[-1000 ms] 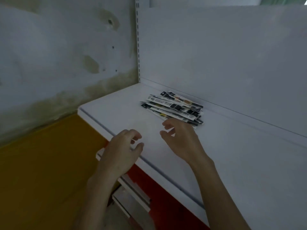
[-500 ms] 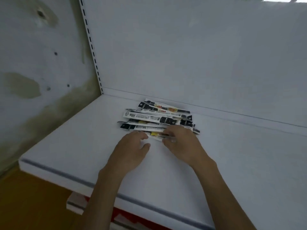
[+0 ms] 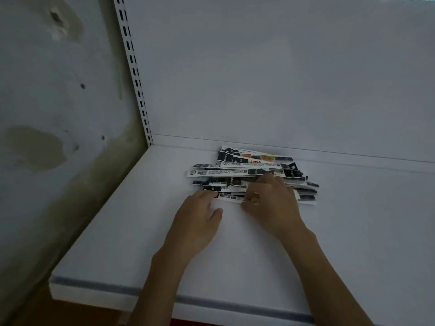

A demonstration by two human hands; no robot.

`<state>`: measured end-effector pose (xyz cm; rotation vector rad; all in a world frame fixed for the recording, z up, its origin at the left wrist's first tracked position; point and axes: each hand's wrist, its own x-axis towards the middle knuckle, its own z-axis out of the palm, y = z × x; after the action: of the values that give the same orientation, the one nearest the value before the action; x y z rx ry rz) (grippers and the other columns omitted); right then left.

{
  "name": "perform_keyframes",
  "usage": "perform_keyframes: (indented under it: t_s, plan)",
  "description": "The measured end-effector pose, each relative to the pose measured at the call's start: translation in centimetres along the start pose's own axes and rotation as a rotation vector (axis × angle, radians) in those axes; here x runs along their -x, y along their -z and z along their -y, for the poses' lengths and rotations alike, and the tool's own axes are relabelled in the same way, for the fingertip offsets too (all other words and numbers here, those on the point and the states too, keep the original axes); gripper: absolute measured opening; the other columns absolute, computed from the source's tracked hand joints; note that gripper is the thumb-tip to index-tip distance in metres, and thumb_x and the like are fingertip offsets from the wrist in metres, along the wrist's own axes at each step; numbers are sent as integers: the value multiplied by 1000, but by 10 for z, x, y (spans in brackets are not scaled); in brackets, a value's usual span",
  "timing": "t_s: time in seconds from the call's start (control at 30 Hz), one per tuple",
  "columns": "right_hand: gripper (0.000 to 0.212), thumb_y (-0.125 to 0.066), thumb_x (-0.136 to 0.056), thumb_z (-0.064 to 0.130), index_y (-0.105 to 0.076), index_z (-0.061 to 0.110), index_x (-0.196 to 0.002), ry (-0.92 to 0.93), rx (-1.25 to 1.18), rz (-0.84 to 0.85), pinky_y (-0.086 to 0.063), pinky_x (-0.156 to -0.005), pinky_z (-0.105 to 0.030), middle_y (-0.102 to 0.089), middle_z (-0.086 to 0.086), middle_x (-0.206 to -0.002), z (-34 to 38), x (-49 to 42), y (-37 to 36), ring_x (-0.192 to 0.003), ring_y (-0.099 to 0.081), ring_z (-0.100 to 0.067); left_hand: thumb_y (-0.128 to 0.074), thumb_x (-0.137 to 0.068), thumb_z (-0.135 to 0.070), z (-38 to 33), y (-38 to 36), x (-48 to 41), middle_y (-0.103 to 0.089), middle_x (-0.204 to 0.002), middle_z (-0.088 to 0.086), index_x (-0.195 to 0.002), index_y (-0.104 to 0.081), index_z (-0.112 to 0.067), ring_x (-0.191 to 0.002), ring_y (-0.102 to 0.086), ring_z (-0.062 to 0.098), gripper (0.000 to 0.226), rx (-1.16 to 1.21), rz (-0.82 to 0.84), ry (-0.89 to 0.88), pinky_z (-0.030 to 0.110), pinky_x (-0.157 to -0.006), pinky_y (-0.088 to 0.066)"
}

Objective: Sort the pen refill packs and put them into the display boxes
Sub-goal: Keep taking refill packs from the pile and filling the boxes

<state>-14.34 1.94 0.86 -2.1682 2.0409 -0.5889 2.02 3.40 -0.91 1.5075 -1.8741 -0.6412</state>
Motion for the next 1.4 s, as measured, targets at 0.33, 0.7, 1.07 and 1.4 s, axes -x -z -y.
perform_keyframes:
  t_s: [0.33, 0.7, 1.07, 1.4]
  plan:
    - [46, -63, -82, 27, -53, 25, -127, -42, 8, -28, -38, -98, -37, -51, 1, -126, 4, 2, -4, -119, -42, -23, -57, -83, -24, -16, 3, -21, -50, -63, -11, -74, -61, -16, -68, -47, 9, 14, 416, -9, 210, 22, -59, -32]
    - [32, -55, -83, 24, -62, 14, -113, 31, -97, -181, -43, -79, -37, -61, -6, -98, 17, -2, -3, -96, -53, -27, -65, -81, -1, -21, 5, -20, -64, -111, 10, -106, -58, -10, -98, -63, 18, 28, 1189, -299, 351, 23, -77, -50]
    - [39, -56, -82, 24, -57, 16, -120, 330, -375, -275, -48, -71, -25, -55, -1, -105, 53, 1, -5, -91, -55, -12, -57, -90, -17, -30, 8, -17, -69, -92, 2, -91, -64, -26, -91, -66, 18, 11, 969, -297, 197, 36, -81, -54]
    - [49, -68, -77, 45, -53, 30, -121, 202, -423, -132, -35, -73, -9, -55, 17, -104, 53, 14, 4, -97, -48, -2, -65, -82, -6, -23, 35, -19, -73, -78, -4, -83, -67, -19, -81, -69, 17, 14, 1189, -371, 209, 33, -73, -55]
